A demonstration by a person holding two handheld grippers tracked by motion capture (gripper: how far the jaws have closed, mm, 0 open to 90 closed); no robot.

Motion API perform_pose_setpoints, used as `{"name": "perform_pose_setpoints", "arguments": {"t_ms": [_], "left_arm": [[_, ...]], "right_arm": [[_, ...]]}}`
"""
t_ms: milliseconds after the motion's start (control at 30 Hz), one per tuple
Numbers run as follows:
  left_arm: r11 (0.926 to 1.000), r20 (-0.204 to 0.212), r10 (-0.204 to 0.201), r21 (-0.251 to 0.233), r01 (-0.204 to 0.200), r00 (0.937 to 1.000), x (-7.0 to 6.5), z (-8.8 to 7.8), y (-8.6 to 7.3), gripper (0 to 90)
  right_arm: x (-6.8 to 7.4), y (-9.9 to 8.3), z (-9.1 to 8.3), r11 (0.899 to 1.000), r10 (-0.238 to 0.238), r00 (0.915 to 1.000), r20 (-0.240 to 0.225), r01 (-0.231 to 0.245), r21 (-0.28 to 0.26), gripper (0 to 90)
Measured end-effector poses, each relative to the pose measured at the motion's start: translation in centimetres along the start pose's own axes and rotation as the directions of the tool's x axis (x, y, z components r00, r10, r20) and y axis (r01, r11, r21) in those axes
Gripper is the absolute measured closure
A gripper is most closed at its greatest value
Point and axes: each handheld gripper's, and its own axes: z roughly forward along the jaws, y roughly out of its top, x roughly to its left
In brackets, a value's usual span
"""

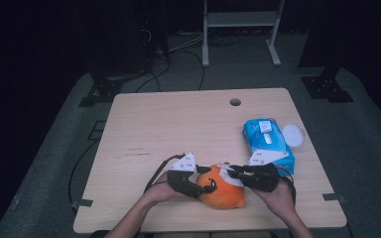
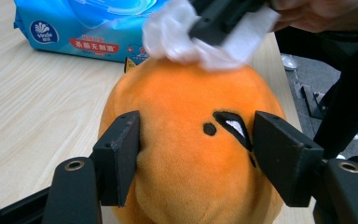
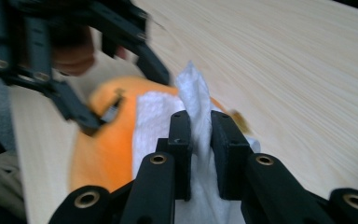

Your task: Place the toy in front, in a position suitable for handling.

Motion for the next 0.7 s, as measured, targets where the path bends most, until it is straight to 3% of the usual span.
{"name": "perform_pose_setpoints", "arguments": {"t_ms": [67, 133, 200, 267, 333, 467, 533, 600, 700], "left_arm": [[1.0, 0.004, 0.002, 0.002, -0.002, 1.0, -0.1, 0.0, 0.0, 33.3], [1.0, 0.008, 0.001, 0.008, -0.001, 1.0, 0.0, -0.2, 0.1, 32.2], [0.9997, 0.015, -0.023, -0.001, 0.023, 0.9996, 0.1, -0.4, 0.3, 26.6], [0.9987, -0.007, -0.051, 0.01, 0.051, 0.9987, 0.4, -0.5, 0.6, 16.7], [0.9968, 0.002, -0.075, 0.026, 0.075, 0.9972, 0.6, -0.4, 0.4, 14.7], [0.9987, 0.006, -0.039, 0.032, 0.039, 0.9992, 0.0, 0.2, 0.3, 22.8], [0.9994, 0.006, 0.012, 0.034, -0.013, 0.9999, -0.6, 0.4, 0.6, 25.9], [0.9969, -0.003, 0.062, 0.049, -0.062, 0.9981, -1.2, 0.5, 0.8, 27.8], [0.9955, -0.007, 0.08, 0.051, -0.079, 0.9968, -1.4, 0.3, 0.8, 29.8]], "right_arm": [[1.2, 0.4, 0.4, 0.999, -0.048, 0.9987, -0.016, 0.048, -0.001, 77.5], [1.7, 0.6, 0.6, 0.996, -0.084, 0.9965, 0.001, 0.084, 0.014, 77.5], [1.6, 0.6, 0.6, 0.997, -0.079, 0.9968, -0.008, 0.079, 0.014, 77.5], [1.5, 0.4, 0.5, 0.997, -0.078, 0.9968, -0.019, 0.078, 0.015, 77.5], [1.6, 0.4, 0.3, 0.996, -0.089, 0.9955, -0.033, 0.09, 0.014, 77.5], [1.8, 0.7, 0.2, 0.997, -0.077, 0.9958, -0.05, 0.077, 0.002, 77.6], [2.3, 1.1, 0.6, 0.997, -0.079, 0.9947, -0.066, 0.077, -0.018, 77.7], [2.8, 1.5, 0.9, 0.994, -0.106, 0.9927, -0.058, 0.106, -0.01, 77.7], [2.6, 1.6, 1.0, 0.994, -0.109, 0.9932, -0.039, 0.109, 0.001, 77.7]]}}
